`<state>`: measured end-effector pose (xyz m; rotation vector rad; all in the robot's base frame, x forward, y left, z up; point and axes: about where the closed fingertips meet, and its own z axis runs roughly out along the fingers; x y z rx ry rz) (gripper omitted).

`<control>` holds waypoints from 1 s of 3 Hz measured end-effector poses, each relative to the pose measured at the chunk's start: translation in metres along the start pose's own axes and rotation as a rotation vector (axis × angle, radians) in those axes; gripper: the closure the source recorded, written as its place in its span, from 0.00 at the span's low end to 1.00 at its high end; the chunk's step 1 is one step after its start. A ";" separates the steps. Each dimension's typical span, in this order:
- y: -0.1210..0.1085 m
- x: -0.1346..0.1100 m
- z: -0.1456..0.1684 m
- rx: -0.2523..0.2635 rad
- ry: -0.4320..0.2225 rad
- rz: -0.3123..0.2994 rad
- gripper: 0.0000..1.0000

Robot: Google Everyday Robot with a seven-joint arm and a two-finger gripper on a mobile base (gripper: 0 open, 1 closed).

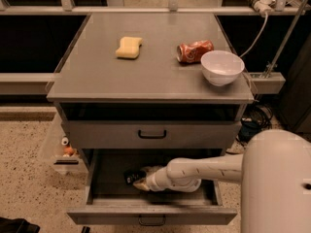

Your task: Pick rxbar chocolate from middle drawer and place on counter

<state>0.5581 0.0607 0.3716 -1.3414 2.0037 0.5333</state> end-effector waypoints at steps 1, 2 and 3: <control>-0.003 0.004 -0.005 0.009 -0.004 0.012 1.00; 0.000 -0.003 -0.017 -0.034 -0.009 0.008 1.00; 0.004 -0.009 -0.066 -0.110 0.023 0.045 1.00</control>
Offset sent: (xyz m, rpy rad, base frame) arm -0.0126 -0.0191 0.0456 0.0508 0.0723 0.0878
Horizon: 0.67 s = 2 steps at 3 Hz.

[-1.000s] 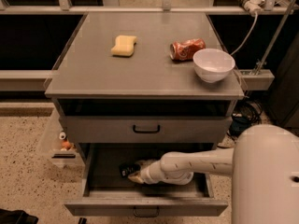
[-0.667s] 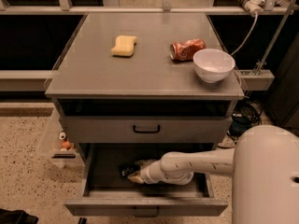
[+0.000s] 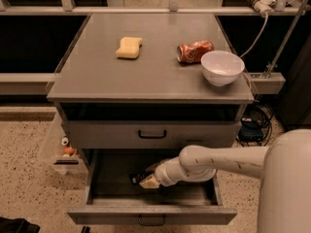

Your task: Pick rxbar chocolate from middle drawer and place on counter

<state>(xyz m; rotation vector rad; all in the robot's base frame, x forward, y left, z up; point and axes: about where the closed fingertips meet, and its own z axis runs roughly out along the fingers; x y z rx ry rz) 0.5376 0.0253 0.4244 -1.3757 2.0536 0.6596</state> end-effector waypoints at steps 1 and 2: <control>0.004 -0.011 -0.053 -0.051 0.022 0.018 1.00; 0.018 -0.022 -0.123 -0.053 0.019 0.028 1.00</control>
Offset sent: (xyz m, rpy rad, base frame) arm -0.0682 -0.1151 0.1815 0.0085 0.0618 -0.0055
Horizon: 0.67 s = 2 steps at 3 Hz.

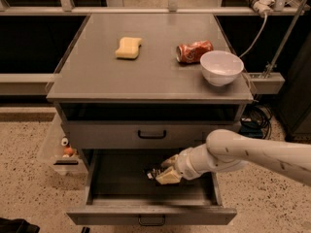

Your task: Pick rxbar chocolate from middle drawer and place on counter

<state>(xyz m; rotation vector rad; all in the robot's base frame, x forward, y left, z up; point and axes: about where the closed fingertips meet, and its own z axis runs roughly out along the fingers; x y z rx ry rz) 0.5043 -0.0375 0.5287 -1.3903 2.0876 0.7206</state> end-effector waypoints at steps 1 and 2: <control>0.020 -0.005 -0.055 0.046 -0.009 0.005 1.00; 0.028 -0.019 -0.103 0.138 -0.015 -0.022 1.00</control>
Offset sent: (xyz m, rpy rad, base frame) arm -0.0425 -0.0777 0.1555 -0.0778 -0.2271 -0.1440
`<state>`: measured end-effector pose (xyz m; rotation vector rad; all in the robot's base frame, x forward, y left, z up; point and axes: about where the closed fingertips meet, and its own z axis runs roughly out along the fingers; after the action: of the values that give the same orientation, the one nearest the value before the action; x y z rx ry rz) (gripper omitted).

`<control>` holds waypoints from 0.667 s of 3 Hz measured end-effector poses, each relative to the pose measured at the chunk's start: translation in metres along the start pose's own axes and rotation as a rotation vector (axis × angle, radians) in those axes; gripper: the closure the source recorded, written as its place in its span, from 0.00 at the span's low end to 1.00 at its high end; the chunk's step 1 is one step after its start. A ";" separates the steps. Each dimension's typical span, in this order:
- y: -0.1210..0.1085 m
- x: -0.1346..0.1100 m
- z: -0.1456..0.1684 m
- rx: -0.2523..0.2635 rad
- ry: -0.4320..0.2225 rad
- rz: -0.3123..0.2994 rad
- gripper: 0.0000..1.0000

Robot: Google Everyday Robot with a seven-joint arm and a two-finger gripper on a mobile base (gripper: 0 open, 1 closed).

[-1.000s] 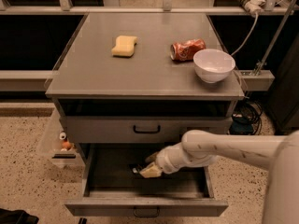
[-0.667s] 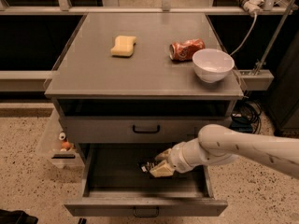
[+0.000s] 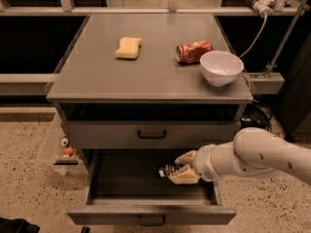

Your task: Pick rxbar chocolate from middle drawer and place on counter

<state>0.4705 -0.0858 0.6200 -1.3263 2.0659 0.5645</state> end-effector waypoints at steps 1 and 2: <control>-0.018 -0.020 -0.038 0.068 -0.046 -0.023 1.00; -0.021 -0.023 -0.041 0.077 -0.052 -0.026 1.00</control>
Offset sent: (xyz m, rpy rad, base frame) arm 0.0099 -0.0165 0.0359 0.0126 -0.0679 -0.0281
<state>0.4862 -0.1057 0.6651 -1.2798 2.0051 0.4982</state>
